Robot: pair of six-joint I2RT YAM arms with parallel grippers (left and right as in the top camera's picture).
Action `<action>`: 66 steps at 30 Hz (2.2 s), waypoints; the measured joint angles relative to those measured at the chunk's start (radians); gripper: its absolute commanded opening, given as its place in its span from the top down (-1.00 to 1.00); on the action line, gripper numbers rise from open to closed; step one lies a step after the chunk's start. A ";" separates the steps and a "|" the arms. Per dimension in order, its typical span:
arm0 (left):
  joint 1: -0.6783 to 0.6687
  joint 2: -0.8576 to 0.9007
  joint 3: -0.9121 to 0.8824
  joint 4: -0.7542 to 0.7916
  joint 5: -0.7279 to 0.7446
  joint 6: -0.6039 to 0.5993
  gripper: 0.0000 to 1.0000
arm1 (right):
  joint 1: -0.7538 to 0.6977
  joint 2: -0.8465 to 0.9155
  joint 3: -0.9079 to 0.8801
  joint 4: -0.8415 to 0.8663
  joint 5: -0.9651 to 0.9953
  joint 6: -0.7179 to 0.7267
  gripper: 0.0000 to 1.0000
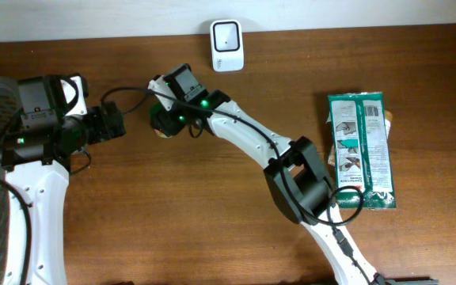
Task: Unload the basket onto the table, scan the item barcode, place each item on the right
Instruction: 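Reach the right gripper left toward the green-capped jar, then lower the right gripper onto the jar and close on it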
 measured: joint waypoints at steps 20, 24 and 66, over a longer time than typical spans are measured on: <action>-0.001 0.000 0.000 0.000 0.000 0.000 -0.98 | -0.243 -0.237 -0.105 -0.616 0.105 -0.146 -0.30; -0.001 0.000 0.000 0.000 0.000 0.000 -0.98 | -0.243 -0.227 -0.173 -0.576 0.106 -0.146 -0.64; -0.001 0.000 0.000 0.000 0.000 0.000 -0.98 | -0.242 -0.222 0.089 -0.825 0.240 0.248 -0.94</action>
